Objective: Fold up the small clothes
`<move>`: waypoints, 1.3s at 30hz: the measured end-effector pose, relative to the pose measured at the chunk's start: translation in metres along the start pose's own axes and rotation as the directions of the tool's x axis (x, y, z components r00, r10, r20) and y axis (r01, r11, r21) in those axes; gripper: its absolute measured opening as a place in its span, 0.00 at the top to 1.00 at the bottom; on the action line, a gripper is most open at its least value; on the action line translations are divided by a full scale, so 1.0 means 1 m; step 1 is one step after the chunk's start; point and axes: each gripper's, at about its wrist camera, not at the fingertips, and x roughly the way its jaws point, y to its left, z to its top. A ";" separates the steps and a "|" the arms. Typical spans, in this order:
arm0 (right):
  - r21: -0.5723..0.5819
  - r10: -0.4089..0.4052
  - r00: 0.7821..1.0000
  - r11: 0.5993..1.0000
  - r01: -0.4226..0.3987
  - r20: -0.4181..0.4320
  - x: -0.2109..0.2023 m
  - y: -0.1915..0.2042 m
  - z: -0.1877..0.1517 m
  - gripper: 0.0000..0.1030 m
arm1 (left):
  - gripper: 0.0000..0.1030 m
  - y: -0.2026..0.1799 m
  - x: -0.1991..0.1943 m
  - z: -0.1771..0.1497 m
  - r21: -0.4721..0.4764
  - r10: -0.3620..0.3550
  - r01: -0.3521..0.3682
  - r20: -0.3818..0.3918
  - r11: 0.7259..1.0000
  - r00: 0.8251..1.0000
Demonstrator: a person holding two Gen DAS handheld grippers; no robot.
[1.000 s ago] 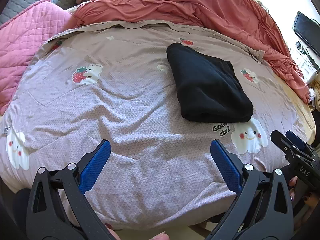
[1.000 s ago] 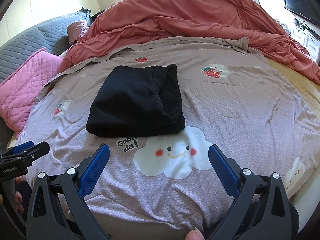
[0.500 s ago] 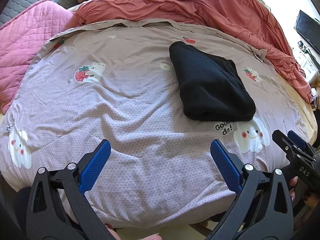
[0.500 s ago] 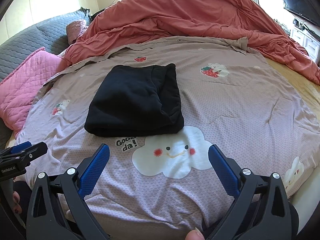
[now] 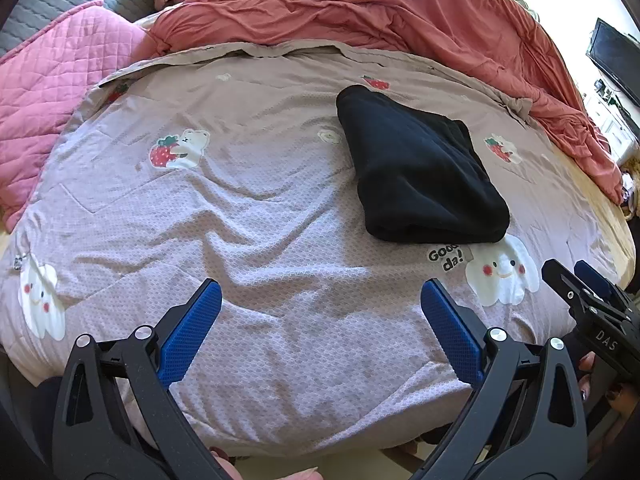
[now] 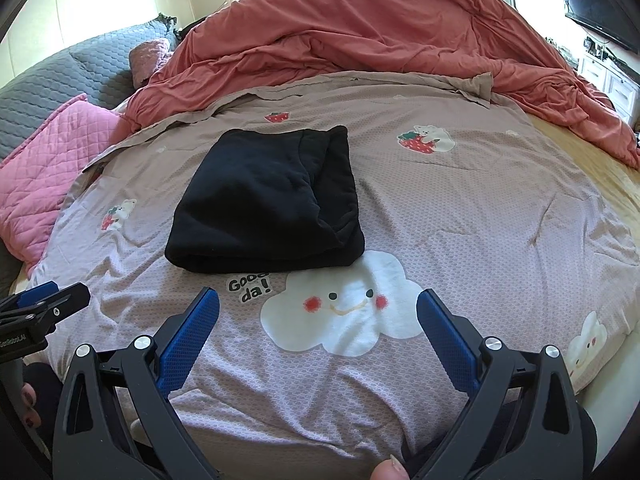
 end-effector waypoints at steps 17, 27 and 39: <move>0.009 -0.011 1.000 1.000 0.011 -0.002 0.001 -0.005 -0.001 0.04 | 0.09 0.001 0.005 -0.003 0.011 0.016 -0.016 -0.016 1.000 1.000; 0.006 -0.021 1.000 1.000 0.021 -0.003 0.001 -0.005 -0.001 0.04 | 0.09 0.000 0.005 -0.002 0.018 0.020 -0.019 -0.017 1.000 1.000; 0.005 -0.031 1.000 1.000 0.031 -0.002 0.000 -0.005 -0.001 0.04 | 0.09 0.003 0.007 -0.003 0.021 0.017 -0.016 -0.032 1.000 0.999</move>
